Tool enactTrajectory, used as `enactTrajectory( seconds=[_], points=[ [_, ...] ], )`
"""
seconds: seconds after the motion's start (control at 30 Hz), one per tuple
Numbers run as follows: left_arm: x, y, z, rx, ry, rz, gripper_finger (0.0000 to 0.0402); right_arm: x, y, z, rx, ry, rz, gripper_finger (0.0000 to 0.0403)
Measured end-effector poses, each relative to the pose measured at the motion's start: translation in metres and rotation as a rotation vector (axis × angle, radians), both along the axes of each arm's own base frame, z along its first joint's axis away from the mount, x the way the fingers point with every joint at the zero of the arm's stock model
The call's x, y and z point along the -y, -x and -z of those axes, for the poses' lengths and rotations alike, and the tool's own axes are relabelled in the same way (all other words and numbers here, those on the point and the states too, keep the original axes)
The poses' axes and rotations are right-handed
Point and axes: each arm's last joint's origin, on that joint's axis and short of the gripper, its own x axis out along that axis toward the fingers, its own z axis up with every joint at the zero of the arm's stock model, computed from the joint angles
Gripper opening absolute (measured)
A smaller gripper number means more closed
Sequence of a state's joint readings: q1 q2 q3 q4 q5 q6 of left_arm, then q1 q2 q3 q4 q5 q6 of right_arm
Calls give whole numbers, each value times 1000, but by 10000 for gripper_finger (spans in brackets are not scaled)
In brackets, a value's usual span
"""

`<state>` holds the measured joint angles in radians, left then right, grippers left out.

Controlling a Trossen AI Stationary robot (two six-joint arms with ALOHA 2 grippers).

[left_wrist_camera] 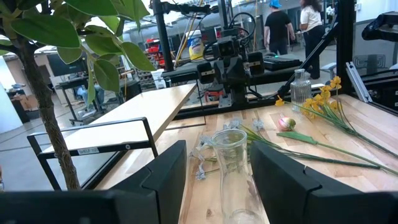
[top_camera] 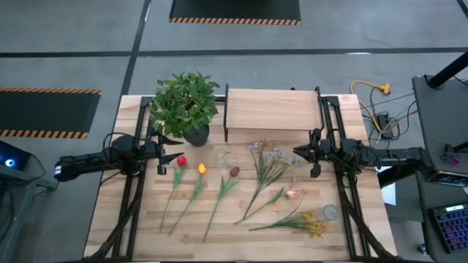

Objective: Pick and place flowers into a vace then onto a shelf
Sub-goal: Put the red flower into the top transparent vase

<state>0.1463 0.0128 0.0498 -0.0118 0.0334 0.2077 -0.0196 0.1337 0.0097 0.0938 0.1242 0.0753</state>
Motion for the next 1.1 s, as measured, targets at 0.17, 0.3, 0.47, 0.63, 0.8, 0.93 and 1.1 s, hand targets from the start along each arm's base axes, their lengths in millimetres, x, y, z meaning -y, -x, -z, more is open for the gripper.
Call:
enactTrajectory(
  seconds=[0.17, 0.3, 0.47, 0.63, 0.8, 0.93, 1.1],
  points=[
    [0, 0, 0, 1, 0, 0, 161, 0, 0, -6, 58, 1, 0, 38],
    [0, 0, 0, 1, 8, 1, 161, 0, 0, -12, 126, 26, 1, 38],
    [0, 0, 0, 1, 8, 1, 161, 0, 1, -19, 179, 152, 11, 38],
    [0, 0, -1, 11, 7, -17, 161, 0, 2, -23, 210, 224, 30, 38],
    [0, 0, -2, 37, 131, -11, 161, 0, 2, -23, 197, 255, 32, 38],
    [0, 1, -9, 121, 213, 7, 161, 0, 2, -23, 189, 293, 35, 38],
    [2, 2, -18, 202, 225, 99, 161, 0, 2, -22, 184, 282, 33, 38]
  ],
)
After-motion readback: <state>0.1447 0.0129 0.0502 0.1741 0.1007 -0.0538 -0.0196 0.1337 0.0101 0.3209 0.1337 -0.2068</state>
